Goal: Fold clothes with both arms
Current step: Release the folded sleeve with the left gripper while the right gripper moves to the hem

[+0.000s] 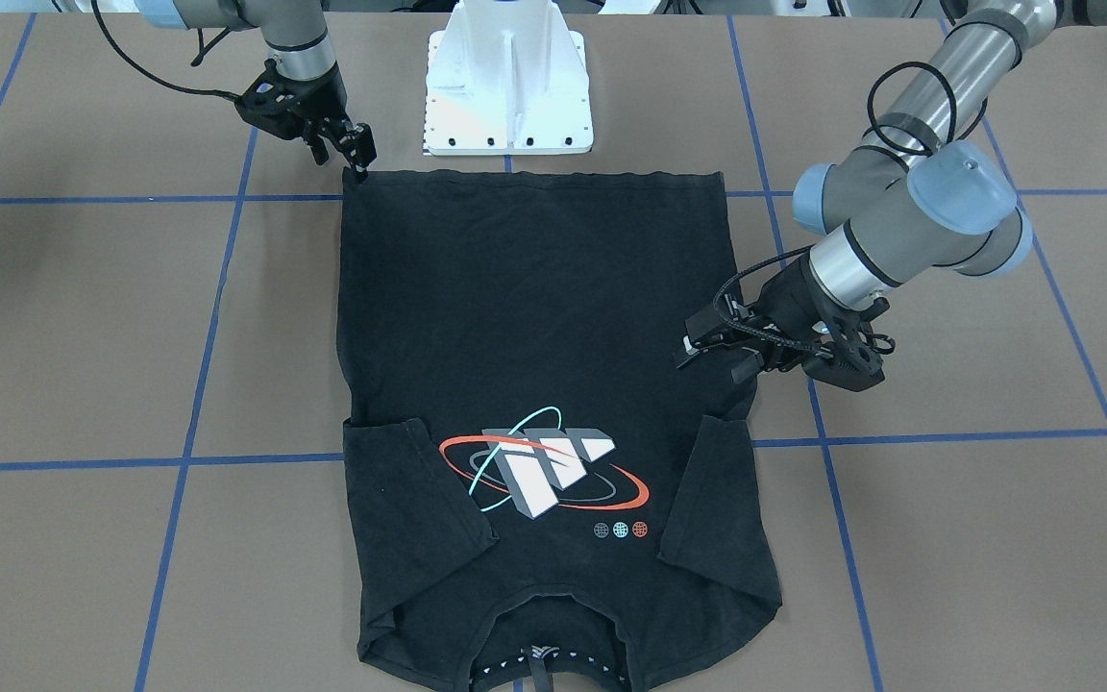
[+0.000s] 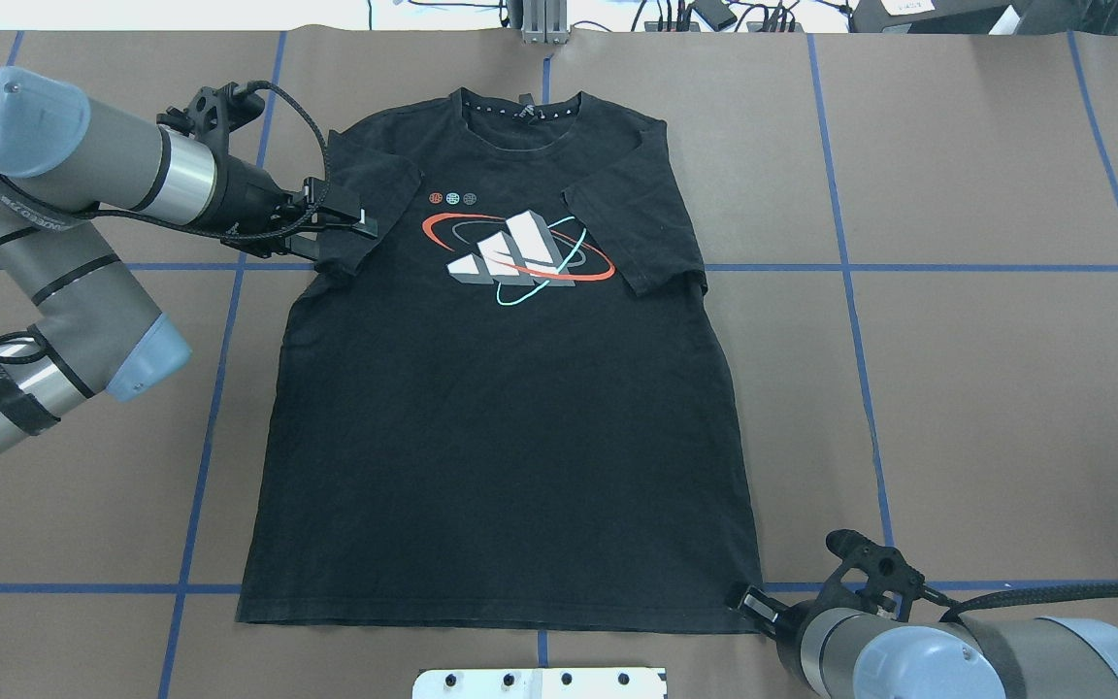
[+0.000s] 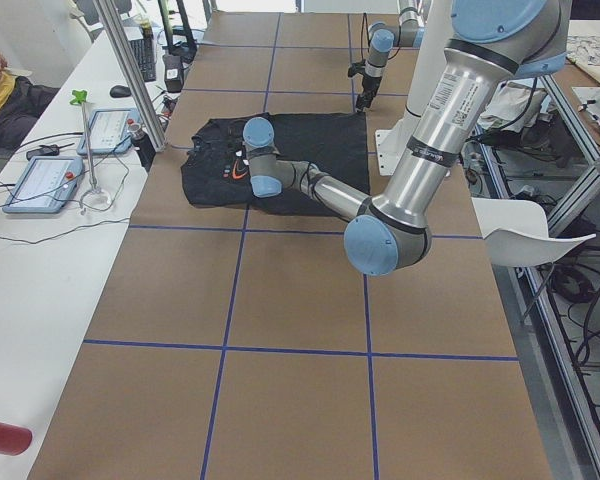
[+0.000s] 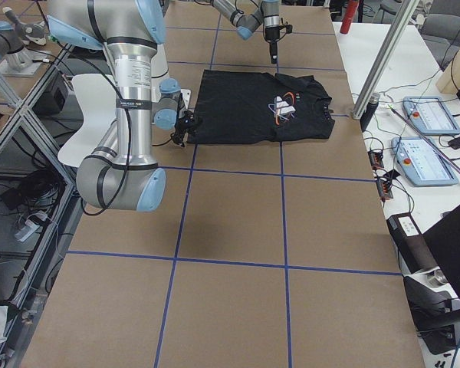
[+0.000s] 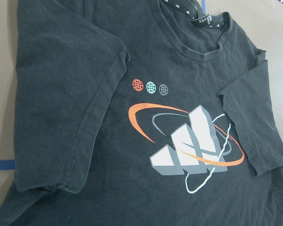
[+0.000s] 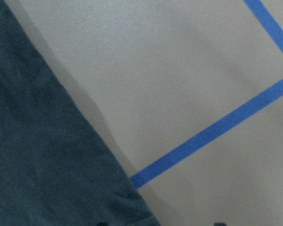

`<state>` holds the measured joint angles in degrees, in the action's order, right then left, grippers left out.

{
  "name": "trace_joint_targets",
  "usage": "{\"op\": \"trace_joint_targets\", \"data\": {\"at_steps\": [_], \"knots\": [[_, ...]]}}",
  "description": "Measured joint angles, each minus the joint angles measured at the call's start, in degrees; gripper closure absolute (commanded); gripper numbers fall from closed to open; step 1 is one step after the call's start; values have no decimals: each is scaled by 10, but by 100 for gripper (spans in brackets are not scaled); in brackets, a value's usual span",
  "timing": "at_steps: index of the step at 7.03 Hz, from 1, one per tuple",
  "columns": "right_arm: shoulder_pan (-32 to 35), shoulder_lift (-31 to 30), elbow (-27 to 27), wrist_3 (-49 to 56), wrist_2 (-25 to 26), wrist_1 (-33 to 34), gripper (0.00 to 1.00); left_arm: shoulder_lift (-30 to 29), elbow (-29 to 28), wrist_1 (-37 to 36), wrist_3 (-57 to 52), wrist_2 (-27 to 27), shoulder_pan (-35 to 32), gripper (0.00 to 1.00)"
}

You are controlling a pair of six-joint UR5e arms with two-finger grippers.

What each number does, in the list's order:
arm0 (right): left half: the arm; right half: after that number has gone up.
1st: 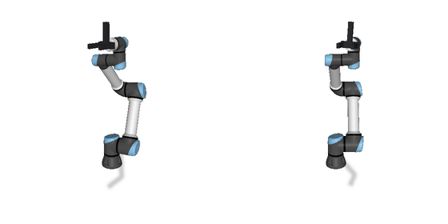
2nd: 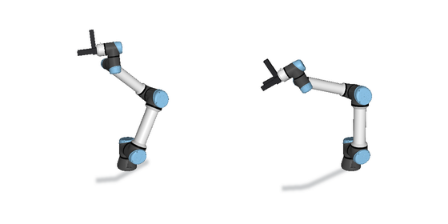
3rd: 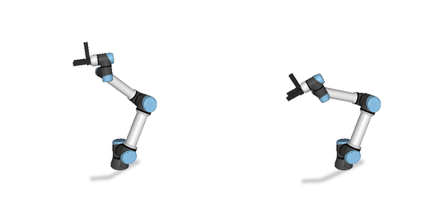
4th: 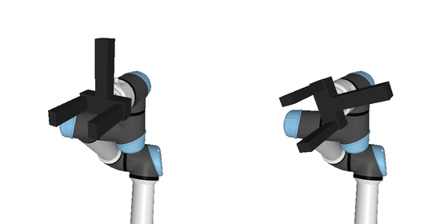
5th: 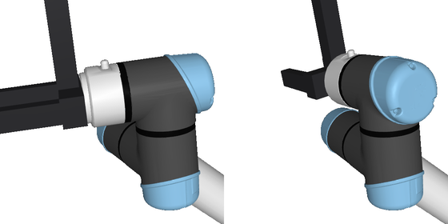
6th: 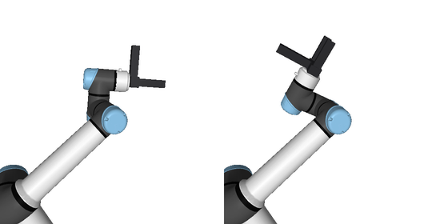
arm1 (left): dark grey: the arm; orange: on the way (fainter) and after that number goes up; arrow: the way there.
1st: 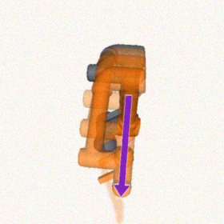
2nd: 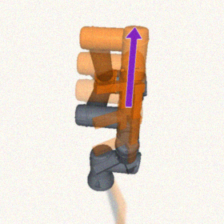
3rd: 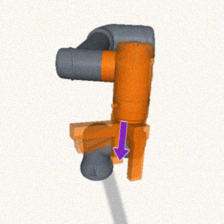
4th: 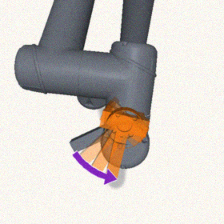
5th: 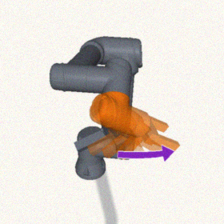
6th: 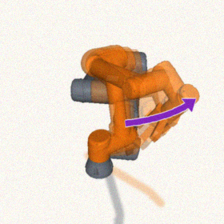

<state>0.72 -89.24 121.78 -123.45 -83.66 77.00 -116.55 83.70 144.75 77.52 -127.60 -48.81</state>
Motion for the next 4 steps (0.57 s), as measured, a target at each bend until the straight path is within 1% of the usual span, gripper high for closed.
{"op": "trace_joint_targets", "data": {"at_steps": [1,3,4], "knots": [[-3,0,0,-1,0,0,21,0,-1,0,0,2,1,1],[-6,1,-1,-1,1,1,47,1,-1,0,0,3,2,1],[-7,1,-1,-1,2,0,62,1,-1,0,-1,3,3,1]]}}
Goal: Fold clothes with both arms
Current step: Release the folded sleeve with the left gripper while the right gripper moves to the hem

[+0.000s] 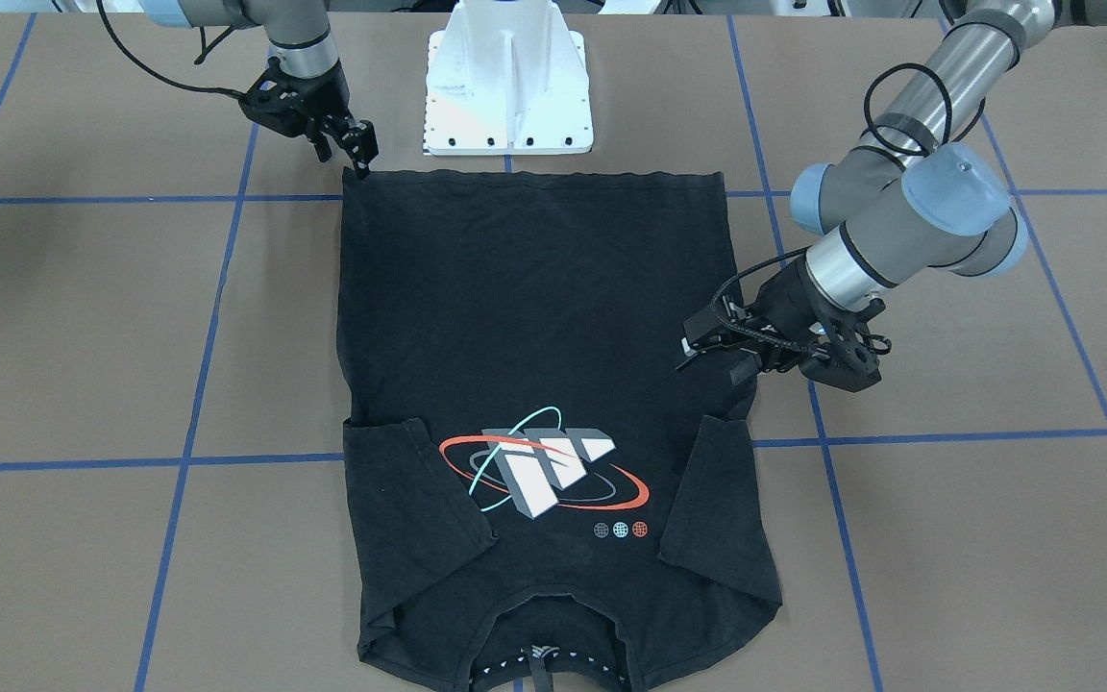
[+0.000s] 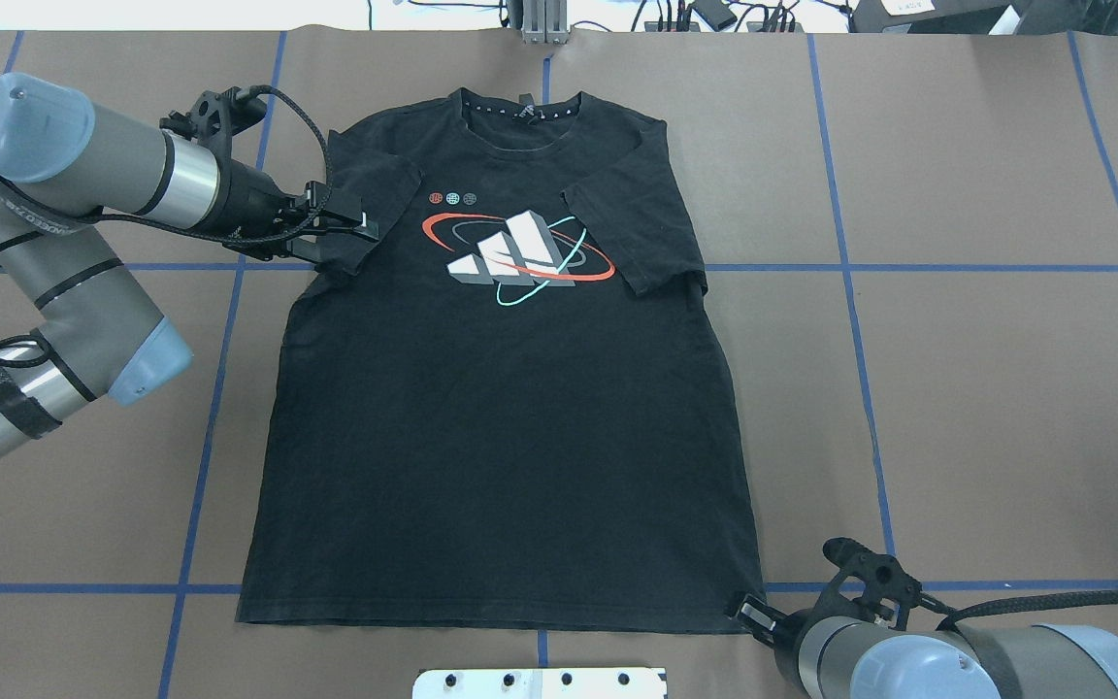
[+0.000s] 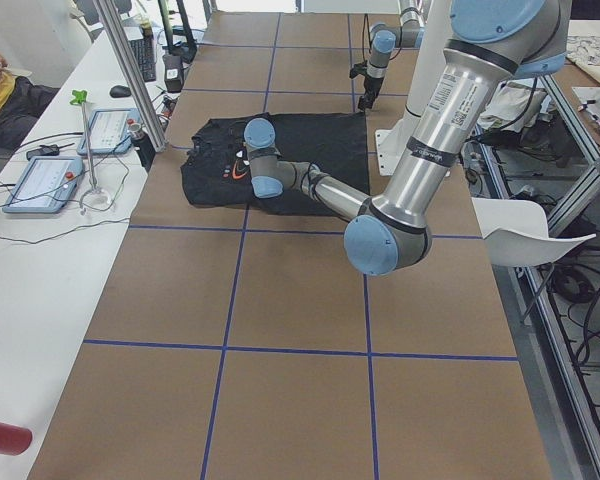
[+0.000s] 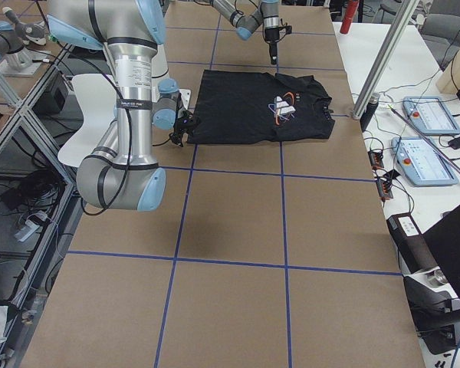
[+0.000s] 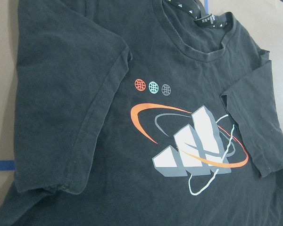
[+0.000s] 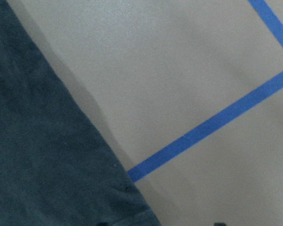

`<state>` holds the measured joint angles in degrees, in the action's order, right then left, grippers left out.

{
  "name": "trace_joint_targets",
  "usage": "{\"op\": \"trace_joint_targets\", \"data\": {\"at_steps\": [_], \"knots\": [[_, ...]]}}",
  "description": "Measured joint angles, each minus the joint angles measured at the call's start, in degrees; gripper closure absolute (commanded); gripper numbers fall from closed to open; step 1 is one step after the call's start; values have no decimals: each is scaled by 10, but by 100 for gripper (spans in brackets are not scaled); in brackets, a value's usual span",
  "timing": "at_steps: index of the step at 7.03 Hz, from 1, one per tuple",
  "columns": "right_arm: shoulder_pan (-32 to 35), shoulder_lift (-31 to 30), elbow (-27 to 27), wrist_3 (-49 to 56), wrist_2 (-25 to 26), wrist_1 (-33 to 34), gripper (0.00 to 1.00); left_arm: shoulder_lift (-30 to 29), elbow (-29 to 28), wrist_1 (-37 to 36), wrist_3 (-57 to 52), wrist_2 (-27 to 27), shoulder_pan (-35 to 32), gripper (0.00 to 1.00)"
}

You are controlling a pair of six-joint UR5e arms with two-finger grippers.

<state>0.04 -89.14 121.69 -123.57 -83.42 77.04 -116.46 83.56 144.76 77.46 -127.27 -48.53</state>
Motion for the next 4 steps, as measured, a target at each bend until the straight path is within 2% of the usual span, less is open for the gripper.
{"op": "trace_joint_targets", "data": {"at_steps": [1,2,4], "knots": [[0,0,0,-2,4,0,91,0,0,0,0,0,0,1],[0,0,0,-14,8,0,100,1,0,0,0,0,0,1],[-1,1,2,-40,15,0,100,6,1,1,-1,1,0,1]]}}
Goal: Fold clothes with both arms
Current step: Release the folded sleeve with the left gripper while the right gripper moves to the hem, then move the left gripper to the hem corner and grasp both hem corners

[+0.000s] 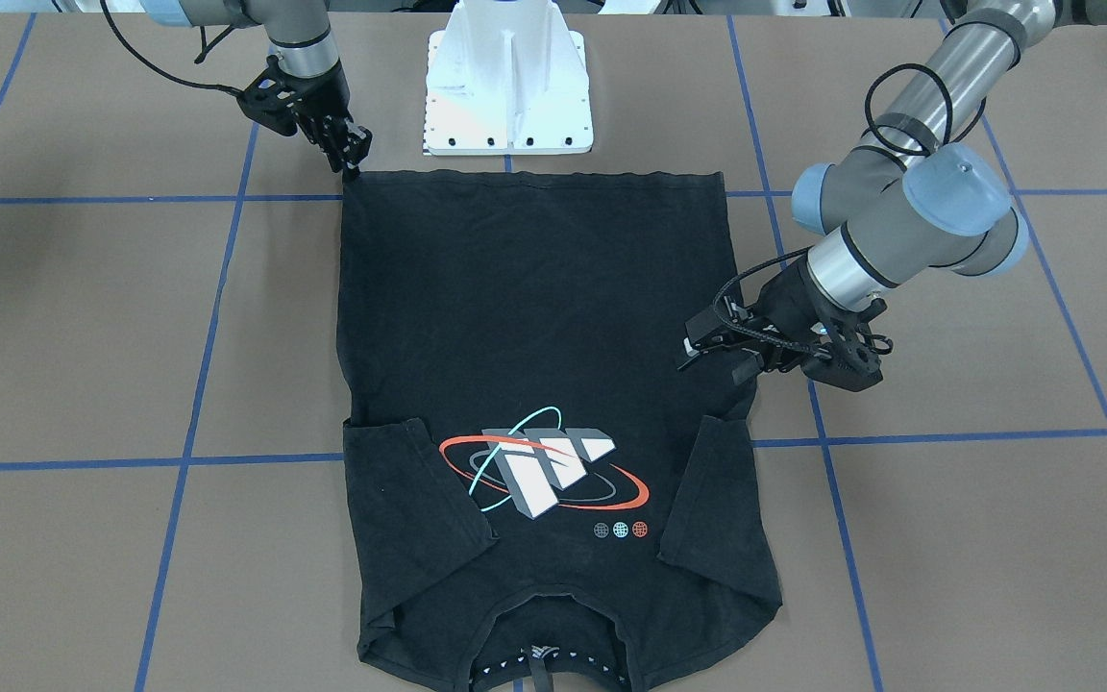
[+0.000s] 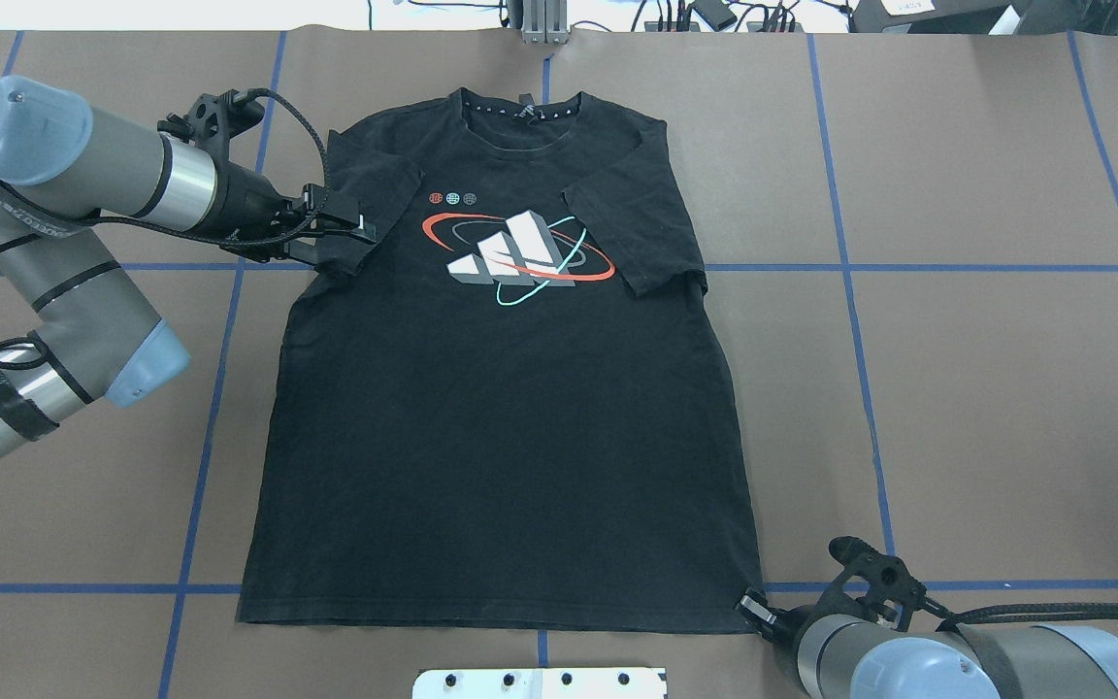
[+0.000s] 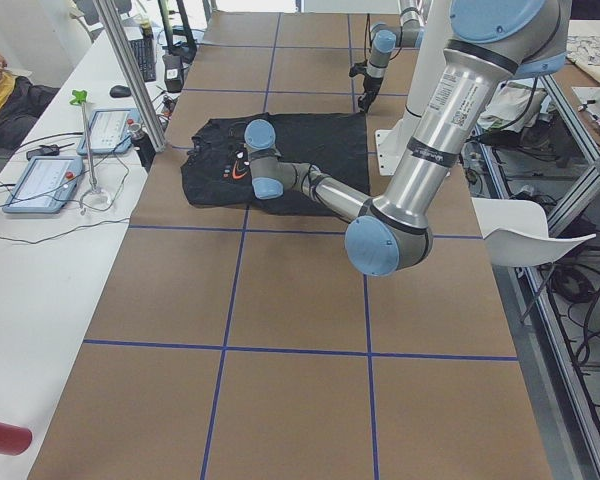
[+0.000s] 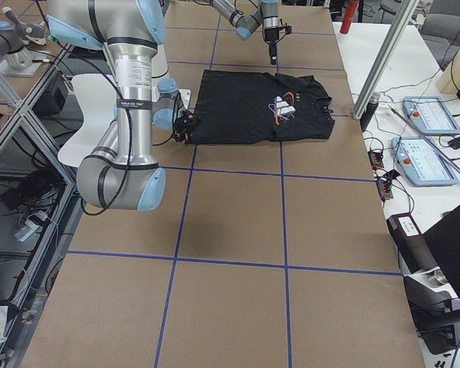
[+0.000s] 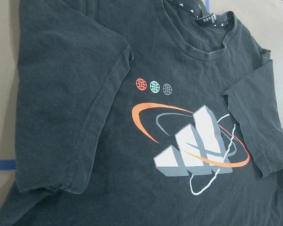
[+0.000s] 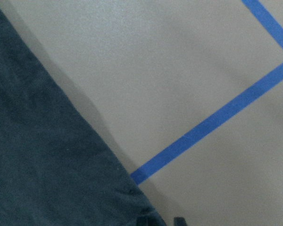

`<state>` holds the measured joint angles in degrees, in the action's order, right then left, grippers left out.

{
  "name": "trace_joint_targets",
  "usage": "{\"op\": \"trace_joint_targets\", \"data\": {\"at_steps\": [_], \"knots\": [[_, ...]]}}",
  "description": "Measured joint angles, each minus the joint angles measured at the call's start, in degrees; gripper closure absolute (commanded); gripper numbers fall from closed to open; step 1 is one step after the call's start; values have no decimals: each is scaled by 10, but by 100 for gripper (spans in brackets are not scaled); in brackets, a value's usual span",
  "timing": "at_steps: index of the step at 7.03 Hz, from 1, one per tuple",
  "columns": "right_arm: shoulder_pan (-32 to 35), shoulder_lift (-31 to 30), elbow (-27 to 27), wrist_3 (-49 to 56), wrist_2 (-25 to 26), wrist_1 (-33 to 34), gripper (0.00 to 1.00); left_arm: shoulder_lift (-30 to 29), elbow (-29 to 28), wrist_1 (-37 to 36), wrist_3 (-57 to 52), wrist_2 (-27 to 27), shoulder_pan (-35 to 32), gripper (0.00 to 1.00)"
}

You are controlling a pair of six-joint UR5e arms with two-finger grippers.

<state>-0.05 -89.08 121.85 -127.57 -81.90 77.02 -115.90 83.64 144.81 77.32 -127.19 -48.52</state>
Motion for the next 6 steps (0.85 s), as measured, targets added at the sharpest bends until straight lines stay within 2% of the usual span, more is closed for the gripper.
{"op": "trace_joint_targets", "data": {"at_steps": [3,4,5,6], "knots": [[1,-8,16,-4,0,0,100,22,17,1,1,1,1,1],[1,-18,30,-4,-2,0,100,61,54,1,9,7,4,1],[1,-25,42,-4,-6,0,100,118,117,-1,41,31,21,1],[0,-29,49,-4,-13,0,100,186,194,-4,97,79,63,1]]}}
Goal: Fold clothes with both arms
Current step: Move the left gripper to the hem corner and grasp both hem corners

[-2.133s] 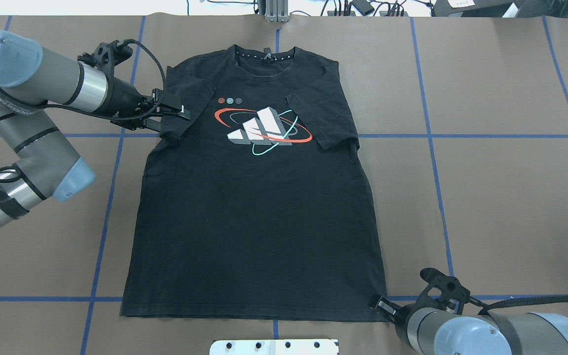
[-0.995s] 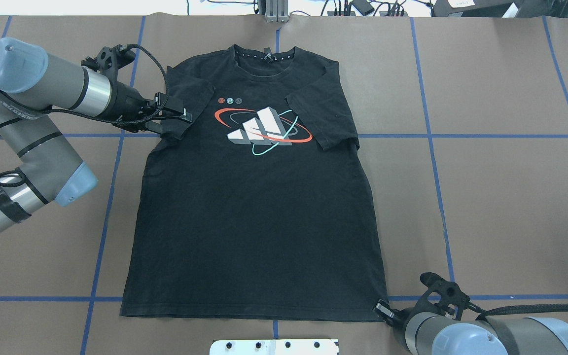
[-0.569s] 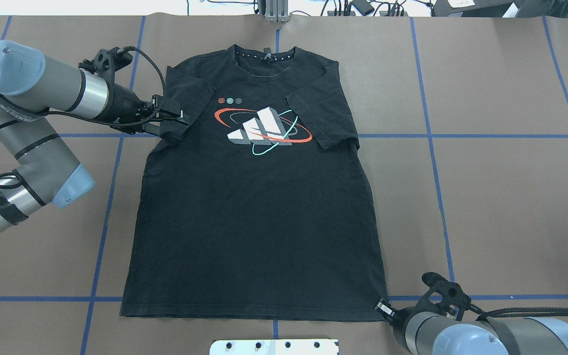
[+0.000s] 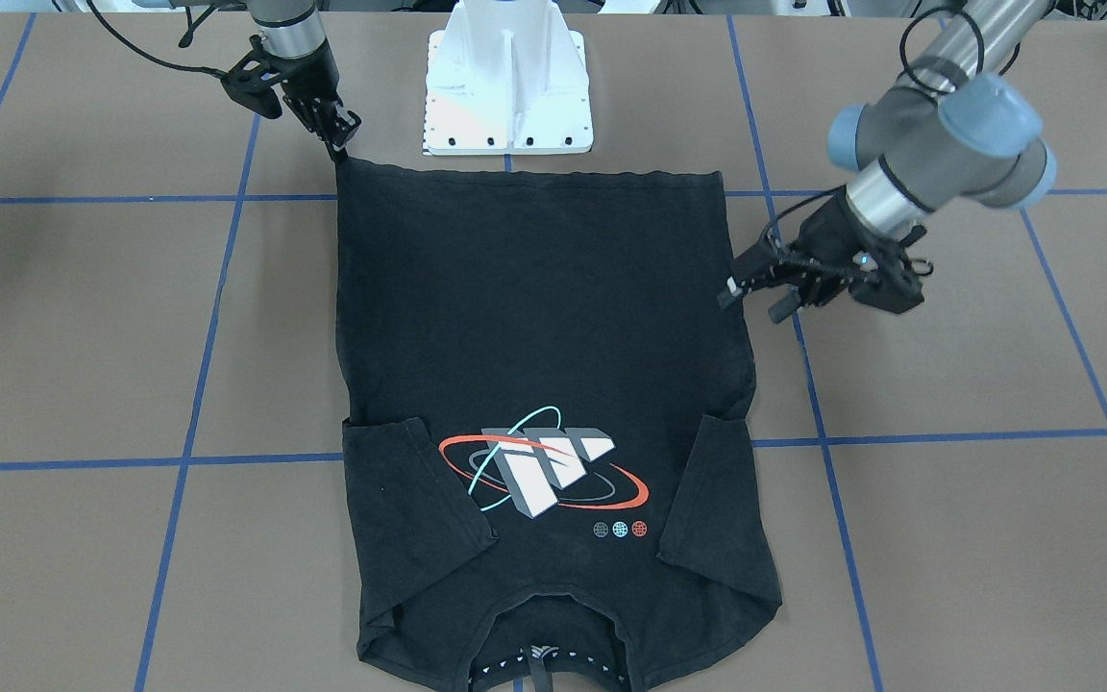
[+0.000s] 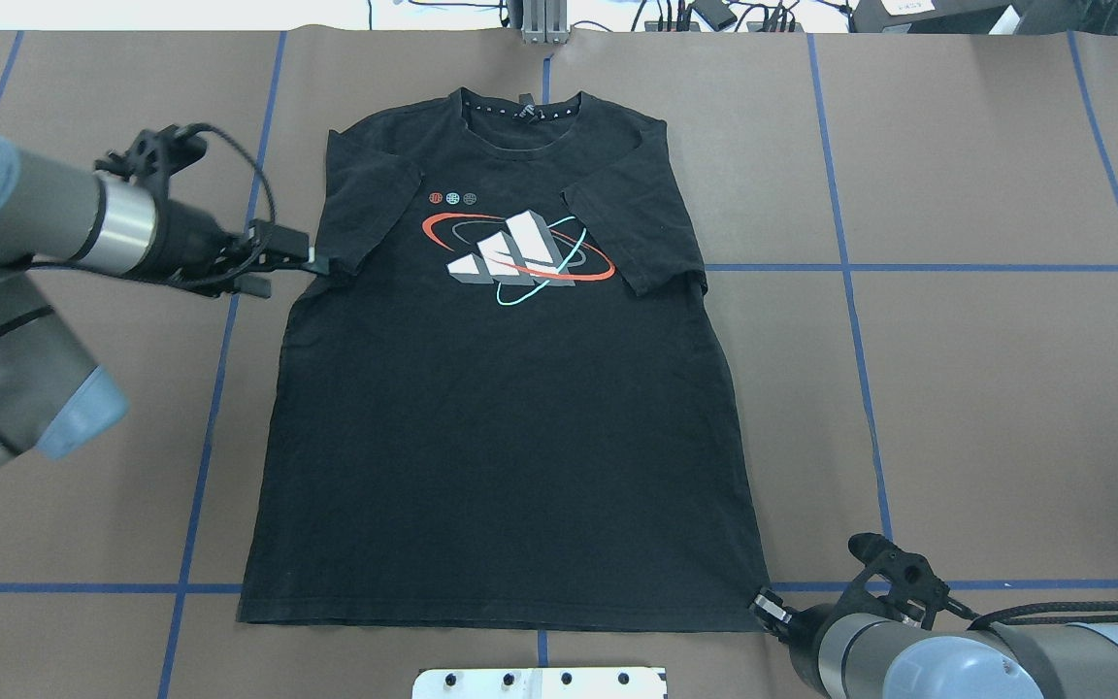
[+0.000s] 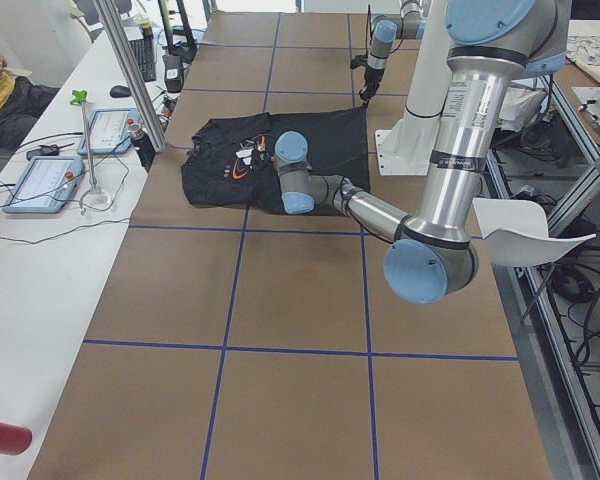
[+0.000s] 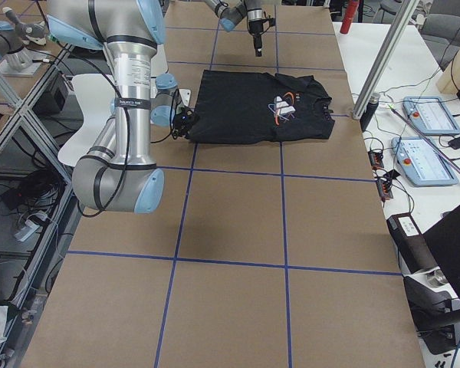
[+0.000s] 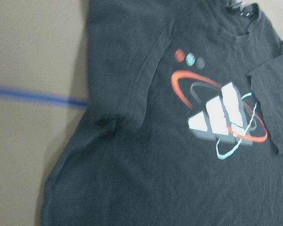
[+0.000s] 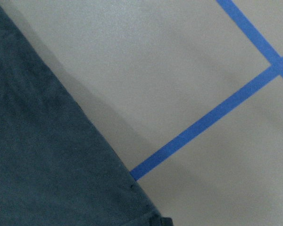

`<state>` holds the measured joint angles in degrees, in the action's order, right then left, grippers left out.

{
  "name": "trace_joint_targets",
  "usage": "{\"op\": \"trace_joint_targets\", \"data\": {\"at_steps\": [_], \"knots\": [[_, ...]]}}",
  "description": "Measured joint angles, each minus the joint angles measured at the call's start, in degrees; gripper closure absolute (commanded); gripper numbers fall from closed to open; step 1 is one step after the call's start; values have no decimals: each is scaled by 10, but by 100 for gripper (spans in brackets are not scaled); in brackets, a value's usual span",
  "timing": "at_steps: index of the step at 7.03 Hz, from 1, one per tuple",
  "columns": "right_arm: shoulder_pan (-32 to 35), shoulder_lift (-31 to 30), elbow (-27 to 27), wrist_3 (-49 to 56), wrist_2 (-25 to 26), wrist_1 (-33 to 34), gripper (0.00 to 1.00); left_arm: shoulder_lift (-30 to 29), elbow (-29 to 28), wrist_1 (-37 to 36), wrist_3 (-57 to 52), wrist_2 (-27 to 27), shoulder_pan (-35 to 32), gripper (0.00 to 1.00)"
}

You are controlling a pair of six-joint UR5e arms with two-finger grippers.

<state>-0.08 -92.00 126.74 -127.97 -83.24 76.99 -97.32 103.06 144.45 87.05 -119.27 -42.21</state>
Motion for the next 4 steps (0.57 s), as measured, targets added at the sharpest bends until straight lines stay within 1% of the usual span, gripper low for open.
{"op": "trace_joint_targets", "data": {"at_steps": [1,2,3,4], "knots": [[-2,-1,4,0,-7,0,100,64,74,-8,66,66,65,1],[-5,-2,5,0,-11,0,100,107,131,-37,125,135,138,1],[-6,-2,7,0,-12,0,100,127,166,-89,175,204,210,1],[-7,-2,7,0,-13,0,100,134,179,-138,208,268,272,1]]}}
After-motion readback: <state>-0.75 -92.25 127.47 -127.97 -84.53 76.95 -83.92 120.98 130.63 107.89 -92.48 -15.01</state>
